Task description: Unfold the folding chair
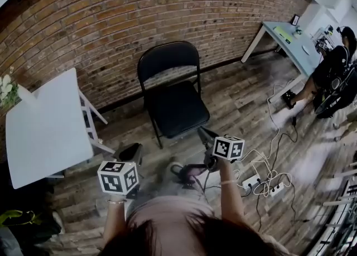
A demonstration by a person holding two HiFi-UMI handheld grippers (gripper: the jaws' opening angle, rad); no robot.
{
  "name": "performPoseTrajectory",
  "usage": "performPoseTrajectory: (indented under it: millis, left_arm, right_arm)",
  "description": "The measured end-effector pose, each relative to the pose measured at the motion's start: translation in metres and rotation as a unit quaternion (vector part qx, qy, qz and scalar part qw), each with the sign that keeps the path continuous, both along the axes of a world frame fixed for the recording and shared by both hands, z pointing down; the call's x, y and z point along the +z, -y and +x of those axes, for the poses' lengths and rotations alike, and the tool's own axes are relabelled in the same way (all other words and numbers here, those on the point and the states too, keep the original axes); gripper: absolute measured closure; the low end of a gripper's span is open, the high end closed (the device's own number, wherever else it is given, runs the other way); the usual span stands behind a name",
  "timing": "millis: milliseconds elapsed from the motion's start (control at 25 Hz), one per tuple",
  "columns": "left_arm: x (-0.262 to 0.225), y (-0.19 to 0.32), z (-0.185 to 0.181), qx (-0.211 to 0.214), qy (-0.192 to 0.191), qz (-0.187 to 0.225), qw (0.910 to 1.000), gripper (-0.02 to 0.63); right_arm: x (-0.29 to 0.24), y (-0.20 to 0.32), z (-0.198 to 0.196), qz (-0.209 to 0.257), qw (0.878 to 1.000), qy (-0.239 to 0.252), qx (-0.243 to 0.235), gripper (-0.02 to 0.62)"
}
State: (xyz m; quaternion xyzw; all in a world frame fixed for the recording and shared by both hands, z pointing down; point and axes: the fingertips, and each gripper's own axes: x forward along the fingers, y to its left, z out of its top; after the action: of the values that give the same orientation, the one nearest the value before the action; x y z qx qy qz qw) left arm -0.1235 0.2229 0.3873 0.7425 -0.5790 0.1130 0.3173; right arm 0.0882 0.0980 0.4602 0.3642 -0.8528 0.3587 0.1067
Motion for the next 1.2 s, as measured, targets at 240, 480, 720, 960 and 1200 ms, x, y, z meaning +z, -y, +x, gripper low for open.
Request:
performPoseTrajectory:
  millis: [240,480,720,960,1200]
  left_arm:
    - [-0.007,-0.003,0.009,-0.004,-0.001,0.01,0.9999,0.575]
    - [-0.012,-0.006,0.021,-0.028,-0.014,0.013,0.9994,0.589]
    - [-0.015,-0.014,0.047,-0.043,-0.023,0.007,0.9988,0.603]
    - [-0.021,-0.028,0.072,-0.058,-0.015,0.007,0.9982,0.604]
    - [-0.015,-0.047,0.108,-0.049,-0.012,-0.004,0.9987,0.604]
  right_arm:
    - [-0.018,-0.013,-0.004,0.015,1.0,-0.005,-0.007,0.601]
    - [-0.029,-0.019,0.006,0.04,0.999,-0.006,-0.002,0.601]
    - [-0.042,-0.033,0.022,0.056,0.998,-0.007,-0.012,0.601]
    - [-0.049,-0.055,0.039,0.071,0.997,-0.021,-0.029,0.601]
    - [-0.044,-0.079,0.044,0.058,0.997,-0.01,-0.057,0.601]
